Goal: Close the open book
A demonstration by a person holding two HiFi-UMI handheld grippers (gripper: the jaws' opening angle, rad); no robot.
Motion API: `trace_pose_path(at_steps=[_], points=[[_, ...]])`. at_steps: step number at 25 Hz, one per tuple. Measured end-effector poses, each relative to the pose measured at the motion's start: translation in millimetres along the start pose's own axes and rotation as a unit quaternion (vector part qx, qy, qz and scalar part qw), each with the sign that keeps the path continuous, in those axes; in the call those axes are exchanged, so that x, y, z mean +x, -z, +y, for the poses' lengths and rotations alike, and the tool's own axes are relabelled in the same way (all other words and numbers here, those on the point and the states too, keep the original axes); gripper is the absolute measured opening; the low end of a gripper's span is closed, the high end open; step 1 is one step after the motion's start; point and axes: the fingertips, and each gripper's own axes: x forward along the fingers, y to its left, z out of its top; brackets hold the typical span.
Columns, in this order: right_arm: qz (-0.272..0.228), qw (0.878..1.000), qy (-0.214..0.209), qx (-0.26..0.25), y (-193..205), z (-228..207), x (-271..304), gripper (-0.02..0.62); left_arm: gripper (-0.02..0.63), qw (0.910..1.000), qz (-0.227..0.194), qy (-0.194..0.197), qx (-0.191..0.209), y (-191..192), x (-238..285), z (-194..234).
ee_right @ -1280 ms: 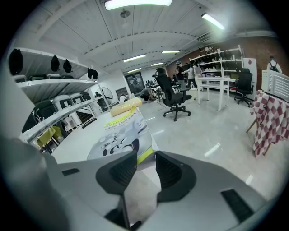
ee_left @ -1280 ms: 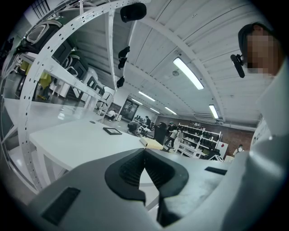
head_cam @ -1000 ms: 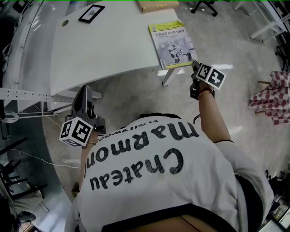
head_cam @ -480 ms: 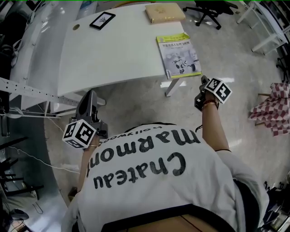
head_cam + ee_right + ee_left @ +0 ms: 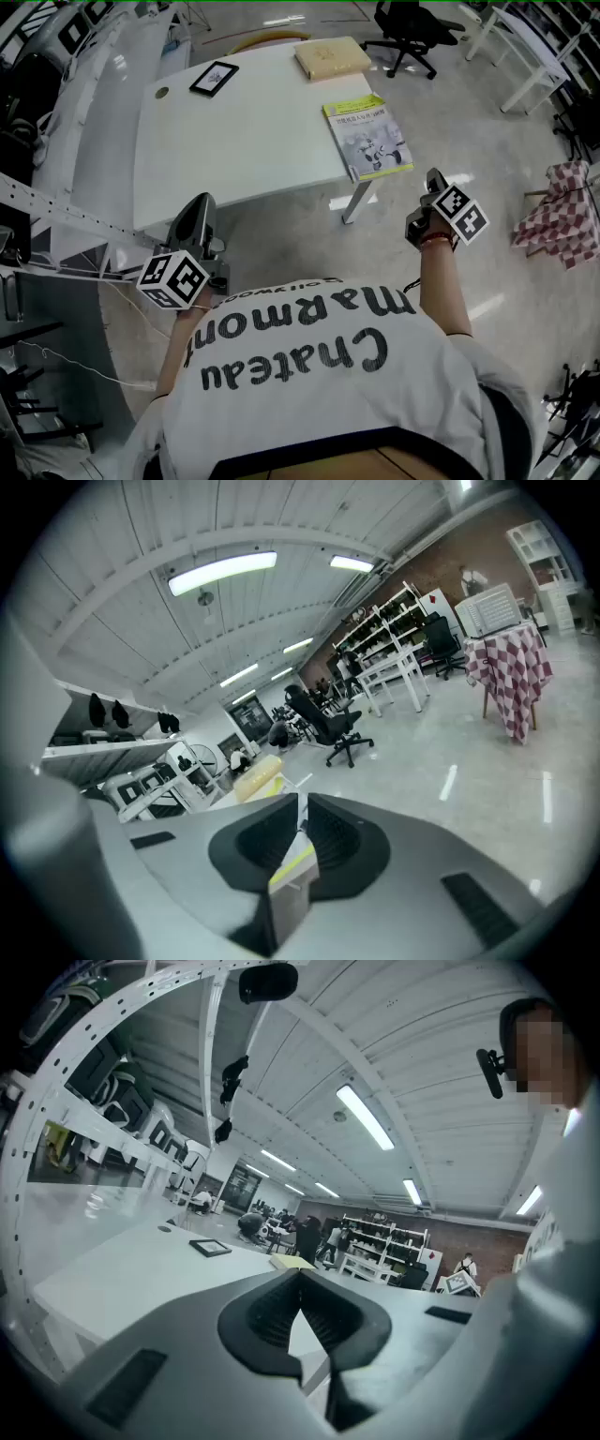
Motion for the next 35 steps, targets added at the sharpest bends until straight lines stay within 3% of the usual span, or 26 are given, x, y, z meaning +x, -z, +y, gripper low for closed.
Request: trace_pose_path(at_steps=[8,12,17,24,35], points=[[-0.044,0.997,-0.071,-0.004,-4.7,101.4,-53.4,0.052,0.023,0.9992,-0.006,0.037,-0.009,-24.7,-22.2,7.7],[-0.056,0.99,-0.129,-0.017,4.1,164.1,-78.6,0.052,0.023,0.9987,-0.002,0.044,-0.024,-23.9,-36.7,11.9],[-0.08,0.981,-0.172,-0.041,19.9,223.3,-108.1,0.052,0.023,0.9977,-0.008,0.052,-0.042,-25.3,-54.7,17.0],[-0.051,0.975,-0.203,-0.071,76.5,263.8,-135.4,0.052,0.023,0.996,-0.016,0.077,-0.043,-21.7,-84.0,11.2],[0.009,0.968,-0.218,-0.12,149.0,287.2,-165.3,0.052,0.023,0.9947,-0.014,0.087,-0.053,-9.2,-123.4,14.5]])
